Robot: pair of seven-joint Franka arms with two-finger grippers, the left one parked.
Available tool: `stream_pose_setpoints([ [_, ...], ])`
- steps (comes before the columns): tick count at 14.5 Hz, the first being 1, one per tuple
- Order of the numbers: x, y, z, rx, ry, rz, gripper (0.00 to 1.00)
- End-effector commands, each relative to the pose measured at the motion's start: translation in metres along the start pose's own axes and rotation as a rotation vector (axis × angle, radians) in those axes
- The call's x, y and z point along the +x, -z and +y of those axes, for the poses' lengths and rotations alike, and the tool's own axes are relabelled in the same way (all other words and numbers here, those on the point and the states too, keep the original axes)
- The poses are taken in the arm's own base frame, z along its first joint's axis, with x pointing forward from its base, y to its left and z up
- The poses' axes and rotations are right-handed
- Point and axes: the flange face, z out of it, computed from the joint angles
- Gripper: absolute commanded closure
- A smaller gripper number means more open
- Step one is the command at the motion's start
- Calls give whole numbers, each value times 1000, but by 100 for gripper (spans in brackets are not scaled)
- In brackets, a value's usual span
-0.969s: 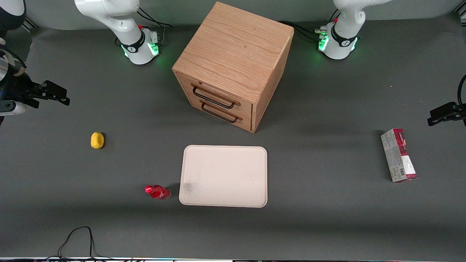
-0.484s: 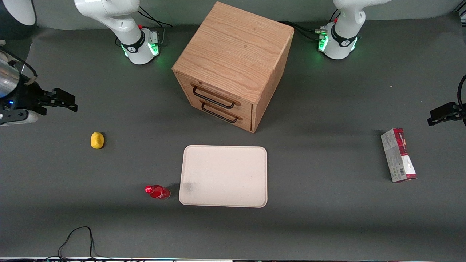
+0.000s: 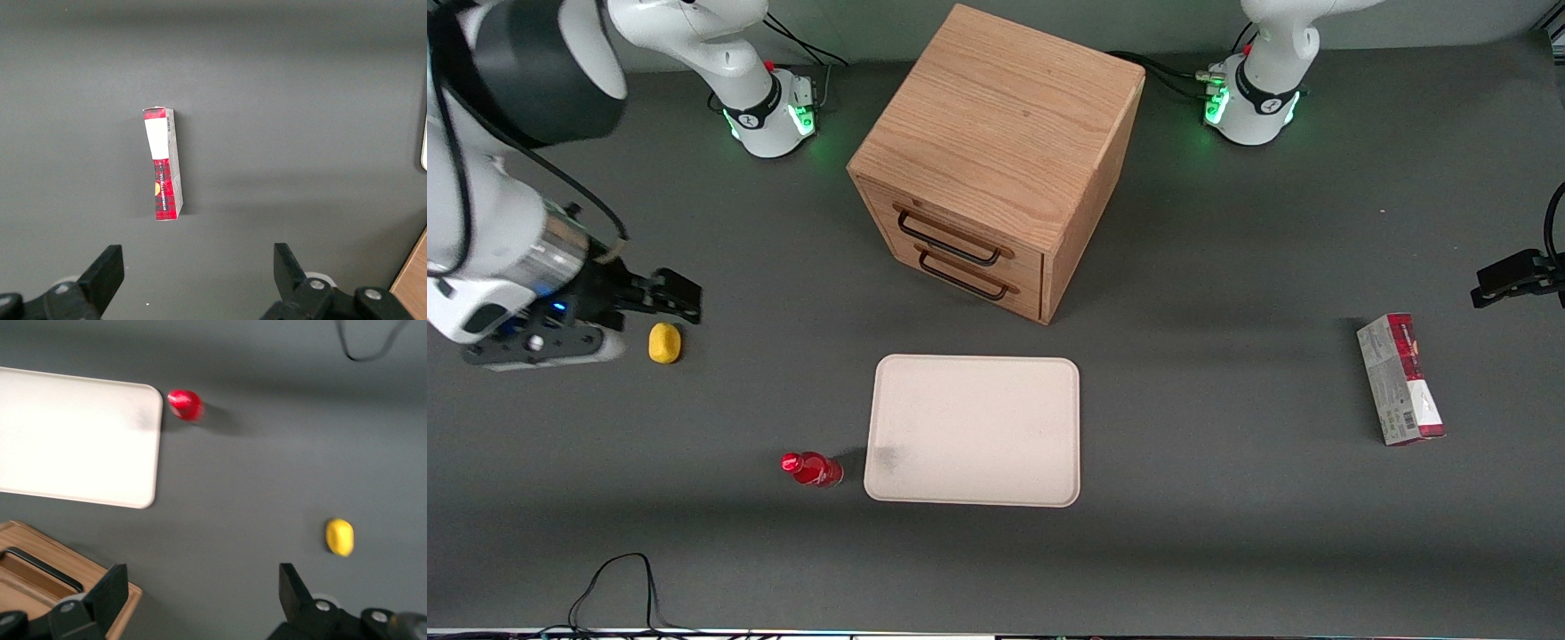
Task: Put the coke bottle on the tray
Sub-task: 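Move the open right gripper toward the red Coca-Cola bottle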
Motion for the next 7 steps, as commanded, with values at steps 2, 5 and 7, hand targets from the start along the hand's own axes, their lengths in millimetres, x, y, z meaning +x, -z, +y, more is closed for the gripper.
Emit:
stream_pose_setpoints([
  [2, 48, -19, -32, 33, 34, -11, 0],
  [5, 80, -58, -29, 32, 82, 15, 0],
  [7, 91, -68, -15, 34, 89, 38, 0],
])
